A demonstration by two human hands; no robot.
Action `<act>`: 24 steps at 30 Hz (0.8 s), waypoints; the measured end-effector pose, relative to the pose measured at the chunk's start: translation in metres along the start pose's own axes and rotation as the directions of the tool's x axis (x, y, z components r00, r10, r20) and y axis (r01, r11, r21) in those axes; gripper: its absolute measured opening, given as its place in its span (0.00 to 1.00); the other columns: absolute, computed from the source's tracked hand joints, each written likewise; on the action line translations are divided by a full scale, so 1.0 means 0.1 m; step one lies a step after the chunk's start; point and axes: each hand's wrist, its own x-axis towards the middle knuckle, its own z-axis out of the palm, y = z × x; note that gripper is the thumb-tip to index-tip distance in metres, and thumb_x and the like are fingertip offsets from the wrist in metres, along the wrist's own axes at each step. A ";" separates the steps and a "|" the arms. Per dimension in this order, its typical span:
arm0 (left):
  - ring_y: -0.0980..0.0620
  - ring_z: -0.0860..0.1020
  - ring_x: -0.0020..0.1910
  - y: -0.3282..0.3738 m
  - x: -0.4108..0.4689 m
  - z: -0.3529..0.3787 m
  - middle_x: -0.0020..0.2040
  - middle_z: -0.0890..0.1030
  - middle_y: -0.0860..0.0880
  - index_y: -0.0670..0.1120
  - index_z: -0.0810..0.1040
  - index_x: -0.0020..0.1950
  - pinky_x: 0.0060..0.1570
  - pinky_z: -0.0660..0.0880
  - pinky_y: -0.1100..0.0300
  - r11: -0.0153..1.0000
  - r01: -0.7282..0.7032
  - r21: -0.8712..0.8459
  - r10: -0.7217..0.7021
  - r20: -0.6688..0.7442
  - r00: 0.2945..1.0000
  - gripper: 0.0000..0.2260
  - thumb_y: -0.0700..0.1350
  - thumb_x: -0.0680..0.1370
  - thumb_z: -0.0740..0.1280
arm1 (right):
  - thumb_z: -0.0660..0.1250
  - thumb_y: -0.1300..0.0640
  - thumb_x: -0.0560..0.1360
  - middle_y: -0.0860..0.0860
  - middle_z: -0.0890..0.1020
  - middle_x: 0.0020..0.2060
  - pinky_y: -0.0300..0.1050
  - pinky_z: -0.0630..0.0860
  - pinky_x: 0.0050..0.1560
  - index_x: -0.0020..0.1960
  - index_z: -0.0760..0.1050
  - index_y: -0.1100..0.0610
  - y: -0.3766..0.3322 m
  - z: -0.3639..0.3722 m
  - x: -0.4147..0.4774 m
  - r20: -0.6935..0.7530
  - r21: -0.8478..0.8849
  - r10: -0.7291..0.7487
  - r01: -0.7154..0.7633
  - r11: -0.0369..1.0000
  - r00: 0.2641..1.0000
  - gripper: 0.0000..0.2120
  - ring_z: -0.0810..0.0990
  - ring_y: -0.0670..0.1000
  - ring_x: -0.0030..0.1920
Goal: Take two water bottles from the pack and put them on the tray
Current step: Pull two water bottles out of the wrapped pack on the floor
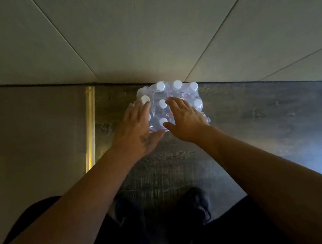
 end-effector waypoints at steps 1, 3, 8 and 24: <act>0.39 0.48 0.93 -0.04 0.11 0.11 0.94 0.49 0.44 0.46 0.50 0.93 0.89 0.54 0.41 0.999 -0.027 0.047 0.027 0.008 1.000 0.44 0.67 0.86 0.64 | 0.71 0.44 0.82 0.55 0.66 0.83 0.60 0.69 0.78 0.83 0.61 0.56 0.04 0.14 0.11 -0.030 -0.009 -0.030 0.029 1.000 0.999 0.36 0.66 0.59 0.82; 0.39 0.48 0.93 -0.08 0.34 0.27 0.94 0.50 0.42 0.43 0.51 0.92 0.89 0.56 0.42 0.990 -0.062 0.126 0.061 0.017 0.998 0.43 0.65 0.87 0.64 | 0.71 0.48 0.82 0.57 0.72 0.79 0.58 0.71 0.77 0.81 0.66 0.57 0.10 0.32 0.30 -0.113 -0.015 -0.044 0.043 0.999 0.993 0.32 0.71 0.60 0.79; 0.38 0.47 0.92 -0.08 0.61 0.48 0.92 0.51 0.40 0.39 0.55 0.90 0.90 0.55 0.38 0.949 -0.136 0.286 0.126 0.053 0.991 0.37 0.56 0.88 0.65 | 0.70 0.54 0.83 0.58 0.84 0.64 0.58 0.76 0.70 0.71 0.75 0.60 0.19 0.54 0.62 -0.271 -0.164 -0.177 0.136 0.977 0.946 0.19 0.83 0.60 0.65; 0.45 0.74 0.81 -0.03 0.75 0.25 0.84 0.73 0.47 0.53 0.66 0.86 0.75 0.77 0.47 0.945 -0.078 -0.318 0.074 -0.024 0.997 0.38 0.58 0.80 0.77 | 0.71 0.47 0.82 0.52 0.85 0.62 0.50 0.79 0.48 0.67 0.78 0.53 0.14 -0.35 0.44 -0.380 0.102 -0.113 0.163 0.981 0.918 0.17 0.83 0.55 0.50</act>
